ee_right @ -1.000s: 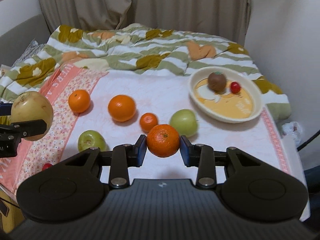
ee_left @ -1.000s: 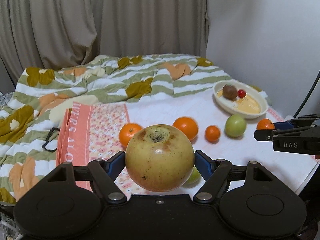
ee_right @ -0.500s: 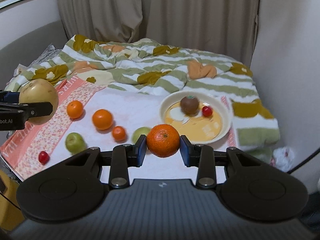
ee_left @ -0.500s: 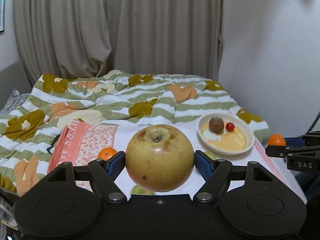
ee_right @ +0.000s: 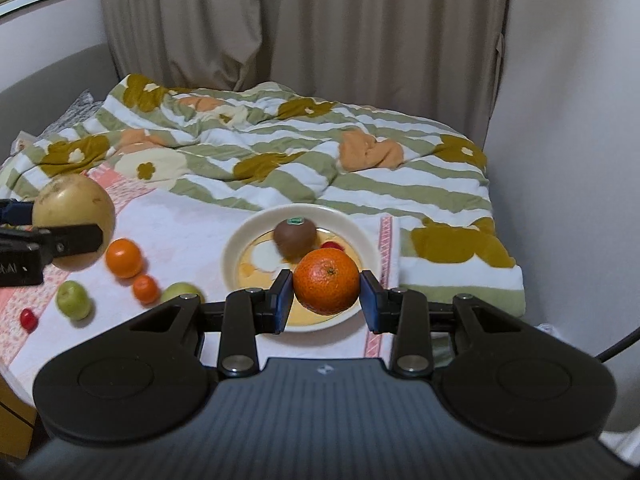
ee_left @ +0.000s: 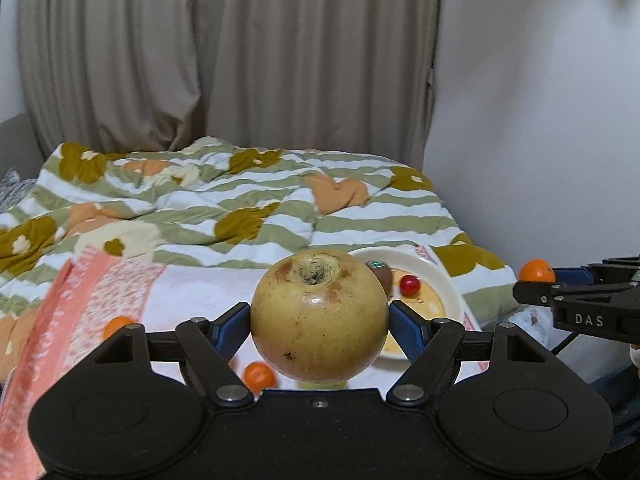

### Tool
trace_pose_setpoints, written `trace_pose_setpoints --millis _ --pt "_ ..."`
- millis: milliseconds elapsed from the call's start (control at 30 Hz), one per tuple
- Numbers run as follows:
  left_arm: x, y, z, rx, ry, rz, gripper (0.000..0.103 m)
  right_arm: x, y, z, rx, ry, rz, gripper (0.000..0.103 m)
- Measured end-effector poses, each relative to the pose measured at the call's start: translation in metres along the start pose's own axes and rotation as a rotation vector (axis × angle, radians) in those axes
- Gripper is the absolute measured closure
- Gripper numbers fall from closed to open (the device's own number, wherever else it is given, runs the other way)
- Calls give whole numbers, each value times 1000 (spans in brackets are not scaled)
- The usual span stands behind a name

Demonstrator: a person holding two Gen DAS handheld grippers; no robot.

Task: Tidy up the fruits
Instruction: 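Carry pear and mandarin to the white bowl and release both inside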

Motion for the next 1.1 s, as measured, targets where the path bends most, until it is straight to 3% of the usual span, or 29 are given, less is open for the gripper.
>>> trace_pose_setpoints --millis 333,733,1100 --pt "41 -85 -1 -85 -94 58 25 36 -51 -5 -49 -51 15 52" --pt "57 -178 24 -264 -187 88 25 54 -110 3 -142 -116 21 52" --pt "73 -206 49 -354 -263 132 24 64 -131 11 -191 -148 42 52"
Point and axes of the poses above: each gripper's, at about its wrist camera, not at the fingertips, and y roughly against the way its jaws point, x to its right, z to its underside, the point moved 10 cm from there along -y, roughly the way its jaws point, and after that the axes turned 8 degrees about y, right-handed, at the moved point
